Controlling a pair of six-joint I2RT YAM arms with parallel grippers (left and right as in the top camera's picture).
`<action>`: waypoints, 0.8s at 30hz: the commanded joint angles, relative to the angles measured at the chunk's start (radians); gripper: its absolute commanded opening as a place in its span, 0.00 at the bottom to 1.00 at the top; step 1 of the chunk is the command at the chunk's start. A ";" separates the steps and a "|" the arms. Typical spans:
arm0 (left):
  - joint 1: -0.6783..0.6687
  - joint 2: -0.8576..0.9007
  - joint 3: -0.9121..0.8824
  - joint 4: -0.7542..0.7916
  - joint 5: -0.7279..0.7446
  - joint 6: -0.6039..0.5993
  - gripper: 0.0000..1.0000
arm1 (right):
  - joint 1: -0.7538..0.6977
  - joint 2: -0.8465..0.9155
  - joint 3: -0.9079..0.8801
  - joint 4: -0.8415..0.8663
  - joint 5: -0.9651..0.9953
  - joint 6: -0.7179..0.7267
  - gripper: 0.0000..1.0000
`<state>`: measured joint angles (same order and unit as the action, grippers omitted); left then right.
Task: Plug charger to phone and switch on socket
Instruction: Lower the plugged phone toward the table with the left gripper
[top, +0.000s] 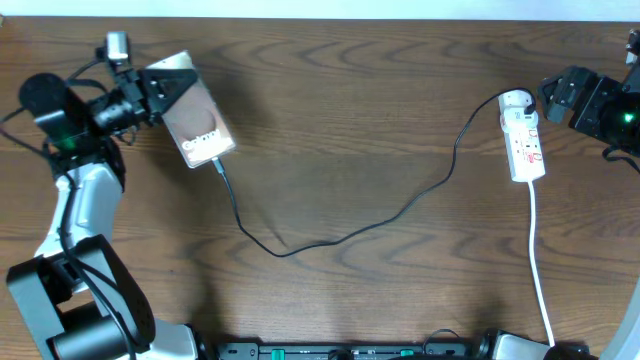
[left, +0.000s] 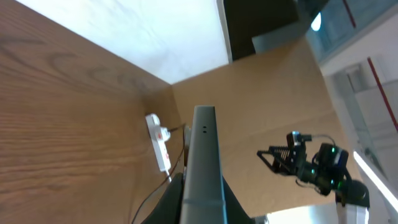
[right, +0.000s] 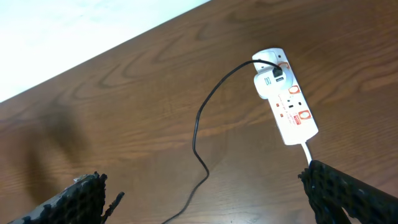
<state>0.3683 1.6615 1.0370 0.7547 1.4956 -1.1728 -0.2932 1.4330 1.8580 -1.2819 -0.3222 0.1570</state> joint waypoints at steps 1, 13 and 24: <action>-0.058 -0.014 -0.007 -0.050 0.018 0.088 0.07 | 0.005 0.000 0.006 -0.001 -0.010 0.014 0.99; -0.172 -0.014 -0.014 -0.694 -0.280 0.522 0.07 | 0.005 0.000 0.006 -0.024 -0.010 0.014 0.99; -0.191 -0.014 -0.014 -0.874 -0.438 0.613 0.07 | 0.005 0.000 0.006 -0.028 -0.010 0.014 0.99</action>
<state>0.1802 1.6615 1.0107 -0.0570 1.1358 -0.6178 -0.2932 1.4330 1.8580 -1.3098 -0.3225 0.1577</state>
